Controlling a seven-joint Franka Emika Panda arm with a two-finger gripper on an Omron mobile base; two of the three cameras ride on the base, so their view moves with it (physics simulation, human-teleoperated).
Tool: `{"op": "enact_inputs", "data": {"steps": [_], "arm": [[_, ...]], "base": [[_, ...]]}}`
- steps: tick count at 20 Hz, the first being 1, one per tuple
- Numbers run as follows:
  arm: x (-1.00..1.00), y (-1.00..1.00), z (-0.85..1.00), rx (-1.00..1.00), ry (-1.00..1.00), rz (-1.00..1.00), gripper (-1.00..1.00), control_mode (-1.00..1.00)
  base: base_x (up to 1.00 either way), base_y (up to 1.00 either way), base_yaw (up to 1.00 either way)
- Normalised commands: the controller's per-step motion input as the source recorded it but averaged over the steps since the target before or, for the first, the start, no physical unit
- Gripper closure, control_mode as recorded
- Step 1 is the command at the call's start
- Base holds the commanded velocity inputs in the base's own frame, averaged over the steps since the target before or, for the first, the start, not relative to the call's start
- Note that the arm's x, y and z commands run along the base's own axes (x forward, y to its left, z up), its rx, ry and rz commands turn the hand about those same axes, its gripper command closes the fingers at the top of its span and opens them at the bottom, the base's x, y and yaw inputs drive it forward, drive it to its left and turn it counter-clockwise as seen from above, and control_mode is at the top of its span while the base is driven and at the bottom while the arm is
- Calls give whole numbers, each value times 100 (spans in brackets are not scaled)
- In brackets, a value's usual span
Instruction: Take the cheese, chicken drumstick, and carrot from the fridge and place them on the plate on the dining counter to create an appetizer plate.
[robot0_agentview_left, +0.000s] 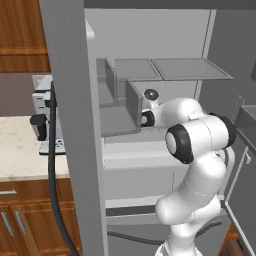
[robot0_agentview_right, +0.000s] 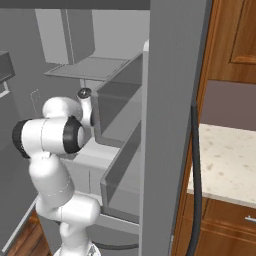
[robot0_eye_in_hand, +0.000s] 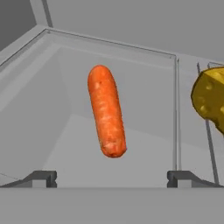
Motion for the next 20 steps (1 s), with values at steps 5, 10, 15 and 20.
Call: {"op": "enact_inputs", "data": {"steps": [5,10,15,20], "arm": [[54,0,-25,0,0,0,-100,-100],[53,0,-23,0,0,0,-100,-100],[41,7,-30,0,0,-1,-100,-100],[4,18,-52,0,0,-4,100,-100]], "base": [[0,0,0],[0,0,0],[0,0,0],[0,0,0]]}}
